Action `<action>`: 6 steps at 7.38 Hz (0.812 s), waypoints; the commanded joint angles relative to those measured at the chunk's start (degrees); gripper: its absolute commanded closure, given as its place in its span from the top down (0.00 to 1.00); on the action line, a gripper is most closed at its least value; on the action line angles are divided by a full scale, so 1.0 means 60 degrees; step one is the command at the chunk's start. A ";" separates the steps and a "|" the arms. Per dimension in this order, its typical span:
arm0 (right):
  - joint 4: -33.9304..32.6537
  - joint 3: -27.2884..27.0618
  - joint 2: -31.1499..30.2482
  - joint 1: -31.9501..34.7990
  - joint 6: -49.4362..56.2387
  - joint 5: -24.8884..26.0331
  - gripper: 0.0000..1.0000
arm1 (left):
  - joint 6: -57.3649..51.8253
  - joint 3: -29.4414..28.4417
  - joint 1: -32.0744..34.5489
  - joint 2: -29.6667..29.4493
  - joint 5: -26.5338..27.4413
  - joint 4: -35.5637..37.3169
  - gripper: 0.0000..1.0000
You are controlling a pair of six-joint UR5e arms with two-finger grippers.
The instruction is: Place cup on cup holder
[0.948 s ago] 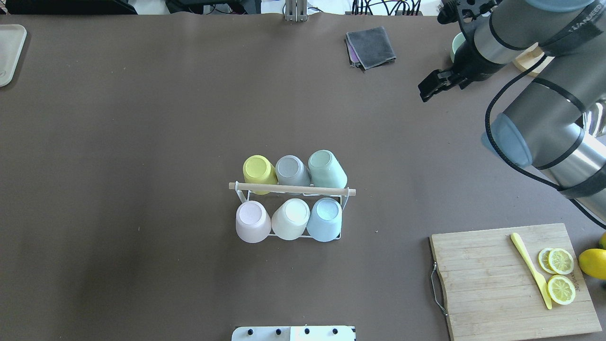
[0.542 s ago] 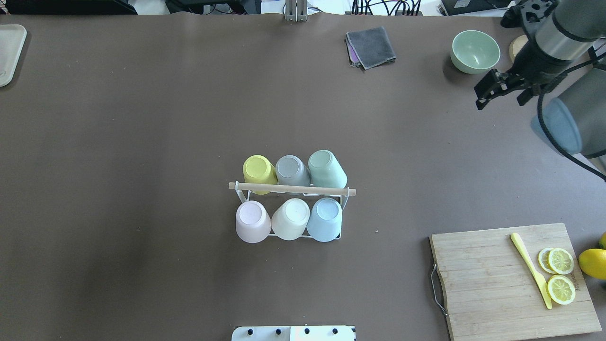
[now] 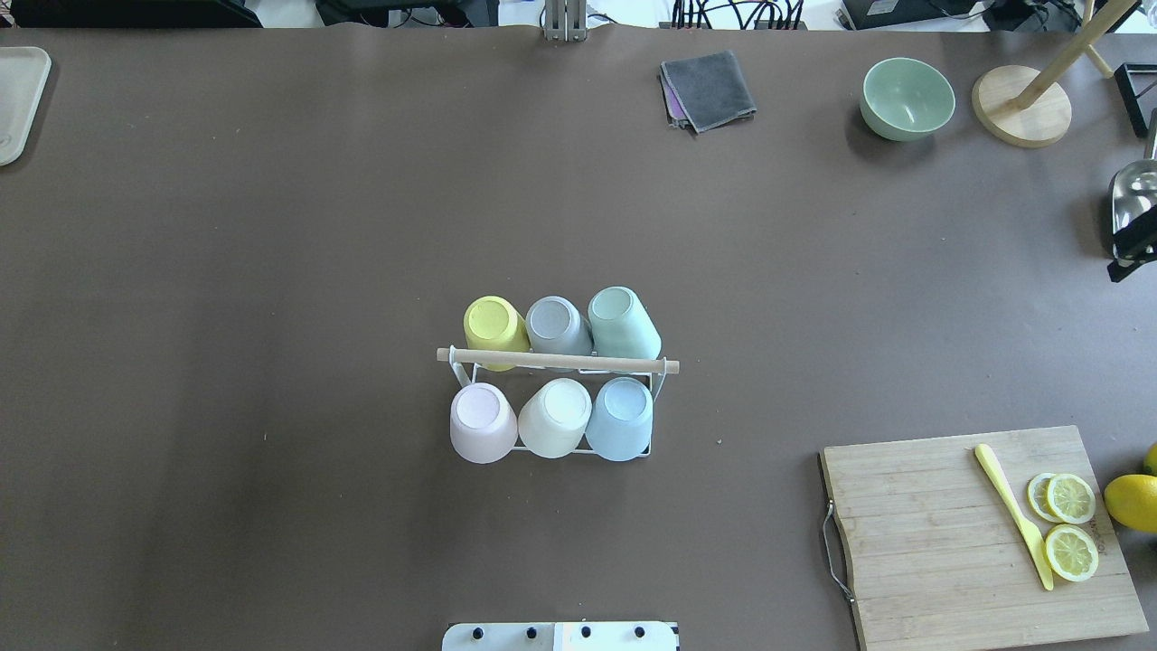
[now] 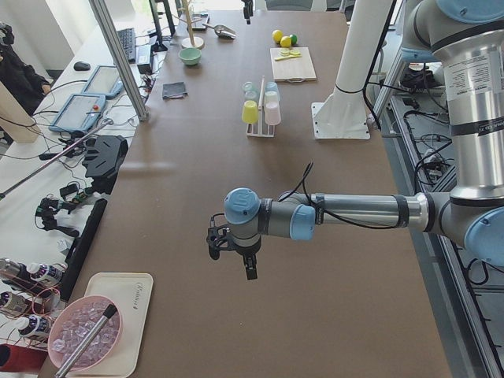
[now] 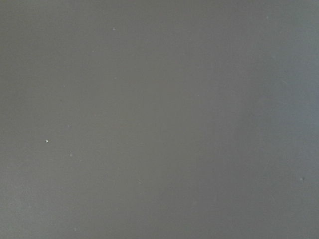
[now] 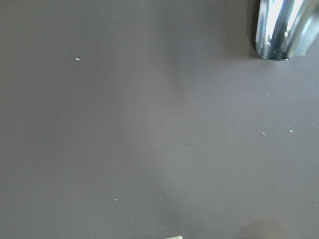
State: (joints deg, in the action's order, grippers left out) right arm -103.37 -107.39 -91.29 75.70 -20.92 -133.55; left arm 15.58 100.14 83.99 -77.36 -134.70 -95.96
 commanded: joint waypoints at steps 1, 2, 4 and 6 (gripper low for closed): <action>0.0002 0.0769 -0.0896 0.1556 0.1867 -0.0095 1.00 | -0.1287 -0.0254 0.0720 0.0004 0.0052 0.0579 0.98; 0.0017 0.1528 -0.0956 0.2202 0.3006 -0.0168 1.00 | -0.1698 -0.0312 0.0825 -0.0301 0.0052 0.1280 0.98; 0.0017 0.2122 -0.0826 0.2735 0.3604 -0.0228 1.00 | -0.1717 -0.0226 0.0797 -0.1382 0.0241 0.2584 0.98; 0.0032 0.2093 -0.0621 0.2721 0.3589 -0.0257 1.00 | -0.1703 0.0212 0.0767 -0.2133 0.0766 0.3962 0.98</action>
State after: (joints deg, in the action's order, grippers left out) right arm -103.22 -95.05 -95.91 91.80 0.36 -134.96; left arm 5.41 99.80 88.66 -87.44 -132.43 -77.15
